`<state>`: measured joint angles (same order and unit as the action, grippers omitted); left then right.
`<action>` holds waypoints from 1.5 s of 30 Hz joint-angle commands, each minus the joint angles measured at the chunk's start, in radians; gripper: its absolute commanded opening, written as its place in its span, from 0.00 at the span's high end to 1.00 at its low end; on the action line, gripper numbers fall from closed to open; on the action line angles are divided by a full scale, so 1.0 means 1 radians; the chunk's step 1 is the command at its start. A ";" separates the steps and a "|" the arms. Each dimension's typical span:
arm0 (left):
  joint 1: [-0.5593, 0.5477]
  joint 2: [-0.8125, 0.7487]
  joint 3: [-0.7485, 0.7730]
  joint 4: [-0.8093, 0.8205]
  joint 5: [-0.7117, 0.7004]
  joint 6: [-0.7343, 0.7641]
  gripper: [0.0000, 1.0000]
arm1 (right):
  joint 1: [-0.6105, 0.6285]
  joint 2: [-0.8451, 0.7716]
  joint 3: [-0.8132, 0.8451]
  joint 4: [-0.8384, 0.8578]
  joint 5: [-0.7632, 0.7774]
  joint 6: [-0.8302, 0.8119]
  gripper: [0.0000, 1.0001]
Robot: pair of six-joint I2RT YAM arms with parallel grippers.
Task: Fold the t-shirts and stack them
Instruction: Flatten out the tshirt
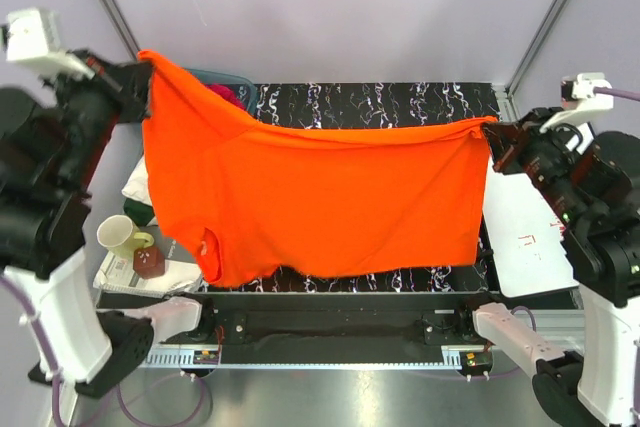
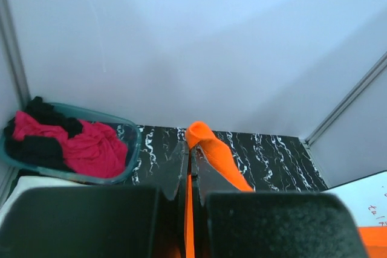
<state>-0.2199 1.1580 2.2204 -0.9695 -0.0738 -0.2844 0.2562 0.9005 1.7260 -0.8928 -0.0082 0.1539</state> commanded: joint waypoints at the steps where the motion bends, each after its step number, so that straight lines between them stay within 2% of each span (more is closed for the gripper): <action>1: -0.035 0.080 0.108 0.034 0.068 0.036 1.00 | -0.003 0.028 0.066 0.025 0.027 0.010 1.00; 7: -0.055 0.065 0.117 0.051 0.065 0.054 1.00 | -0.003 0.028 0.106 0.026 0.014 0.024 1.00; 11: -0.055 0.074 0.088 0.078 0.031 0.070 1.00 | -0.003 0.038 0.069 0.040 0.030 0.018 1.00; 15: -0.055 0.141 0.049 0.101 0.014 0.093 1.00 | -0.003 0.054 -0.026 0.090 0.042 0.009 1.00; 20: -0.055 0.227 -0.126 0.181 0.032 0.106 1.00 | 0.000 0.103 -0.230 0.187 0.093 -0.007 1.00; 23: -0.055 0.313 -0.142 0.196 0.057 0.100 1.00 | -0.003 0.158 -0.298 0.247 0.088 0.002 1.00; 27: -0.055 0.327 -0.120 0.206 0.052 0.083 1.00 | -0.003 0.179 -0.264 0.259 0.056 0.006 1.00; 34: -0.056 0.260 -0.002 0.198 -0.018 0.044 1.00 | -0.003 0.187 -0.071 0.204 0.066 0.009 1.00; 45: -0.091 0.030 -0.086 0.201 0.026 0.034 1.00 | -0.002 0.115 0.058 0.146 -0.039 0.044 1.00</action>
<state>-0.3042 1.2476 2.1635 -0.8143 -0.0608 -0.2371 0.2554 1.0557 1.7332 -0.7307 0.0139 0.1749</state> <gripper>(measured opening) 0.012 0.011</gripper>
